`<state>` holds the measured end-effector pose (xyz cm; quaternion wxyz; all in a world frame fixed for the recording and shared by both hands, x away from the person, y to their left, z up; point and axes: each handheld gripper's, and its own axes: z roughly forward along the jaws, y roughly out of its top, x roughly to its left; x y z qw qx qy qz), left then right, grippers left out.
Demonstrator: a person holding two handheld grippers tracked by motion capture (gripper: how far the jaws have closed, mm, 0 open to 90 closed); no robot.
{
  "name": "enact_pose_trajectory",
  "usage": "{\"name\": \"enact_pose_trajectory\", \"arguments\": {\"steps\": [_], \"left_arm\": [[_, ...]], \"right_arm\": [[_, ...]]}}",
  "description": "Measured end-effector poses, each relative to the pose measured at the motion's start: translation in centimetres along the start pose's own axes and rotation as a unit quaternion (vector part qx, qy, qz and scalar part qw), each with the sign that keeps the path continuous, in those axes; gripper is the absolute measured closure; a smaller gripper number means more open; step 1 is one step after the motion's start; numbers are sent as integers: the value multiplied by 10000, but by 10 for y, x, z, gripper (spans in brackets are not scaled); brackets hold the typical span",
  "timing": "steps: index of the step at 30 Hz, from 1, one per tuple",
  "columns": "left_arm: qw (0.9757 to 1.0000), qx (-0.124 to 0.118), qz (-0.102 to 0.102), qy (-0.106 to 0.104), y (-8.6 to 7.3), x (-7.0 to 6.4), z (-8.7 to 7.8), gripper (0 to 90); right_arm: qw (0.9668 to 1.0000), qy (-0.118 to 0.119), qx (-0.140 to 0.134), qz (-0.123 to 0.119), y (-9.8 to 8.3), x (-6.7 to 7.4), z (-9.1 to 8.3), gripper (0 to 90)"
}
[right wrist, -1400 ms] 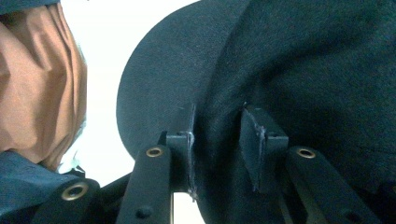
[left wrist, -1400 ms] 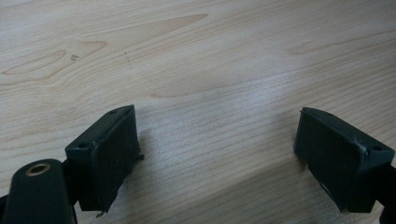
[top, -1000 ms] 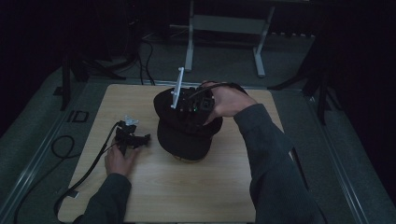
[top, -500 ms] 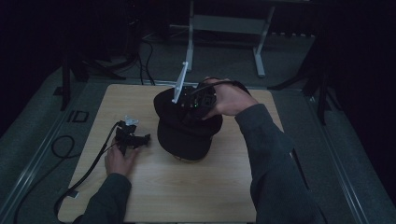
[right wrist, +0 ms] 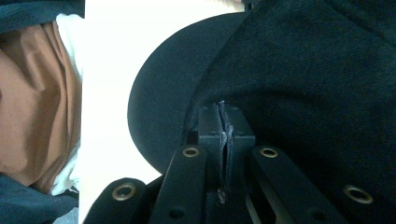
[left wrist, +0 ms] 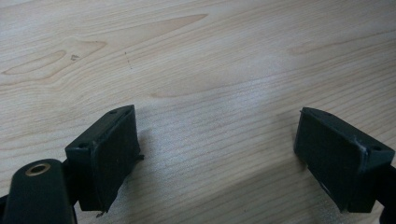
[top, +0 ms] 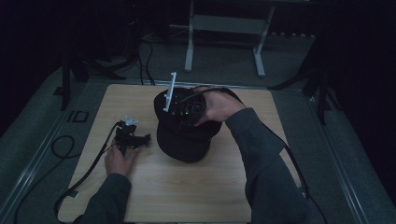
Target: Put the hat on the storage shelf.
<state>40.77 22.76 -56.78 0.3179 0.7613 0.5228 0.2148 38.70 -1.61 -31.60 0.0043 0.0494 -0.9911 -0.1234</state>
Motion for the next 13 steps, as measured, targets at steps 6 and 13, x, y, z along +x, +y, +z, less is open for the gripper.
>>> {"name": "enact_pose_trajectory", "arguments": {"steps": [6,13], "left_arm": [[10000,1,1,-1,0,0,0,134],[10000,-1,2,-1,0,0,0,134]], "right_arm": [[10000,5,-46,30,-4,1,-1,855],[9999,-84,-96,79,-15,3,-10,837]]}}
